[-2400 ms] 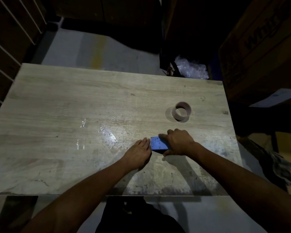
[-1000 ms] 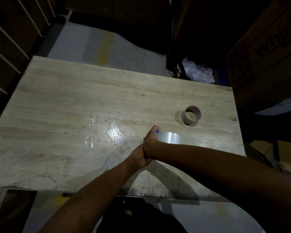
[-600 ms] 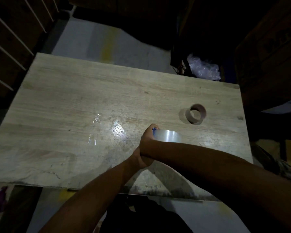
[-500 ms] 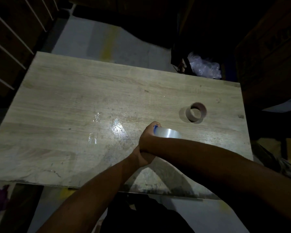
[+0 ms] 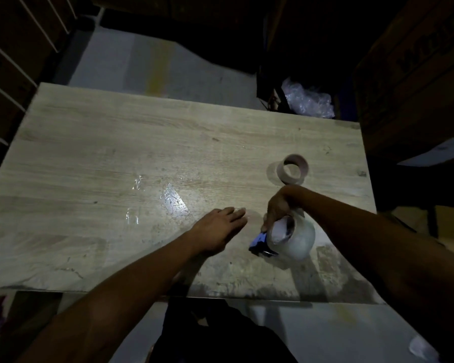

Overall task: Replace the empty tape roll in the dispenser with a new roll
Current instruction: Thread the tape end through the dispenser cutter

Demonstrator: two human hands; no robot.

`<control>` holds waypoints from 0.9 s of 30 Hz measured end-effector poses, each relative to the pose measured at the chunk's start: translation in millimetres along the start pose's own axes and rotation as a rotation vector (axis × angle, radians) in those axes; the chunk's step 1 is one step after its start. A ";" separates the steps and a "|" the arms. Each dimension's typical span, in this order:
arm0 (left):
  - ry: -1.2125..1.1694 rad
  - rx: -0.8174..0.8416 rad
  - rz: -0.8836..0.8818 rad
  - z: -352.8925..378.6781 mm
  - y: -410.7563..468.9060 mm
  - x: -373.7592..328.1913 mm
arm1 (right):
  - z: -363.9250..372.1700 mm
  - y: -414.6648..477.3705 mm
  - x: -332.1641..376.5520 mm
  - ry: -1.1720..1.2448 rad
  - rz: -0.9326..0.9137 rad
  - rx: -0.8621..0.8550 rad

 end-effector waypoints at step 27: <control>-1.084 -0.403 -0.662 -63.0 -48.8 12.8 | 65.4 43.8 -17.8 1.778 -0.229 -0.419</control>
Point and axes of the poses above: each hand's wrist, its own y-axis towards the middle knuckle, its own z-axis out of the palm, x = y × z, the point moved 7 cm from there along y, towards the middle knuckle, and after that the axes turned 13 degrees about -z, right-handed, at the moved point
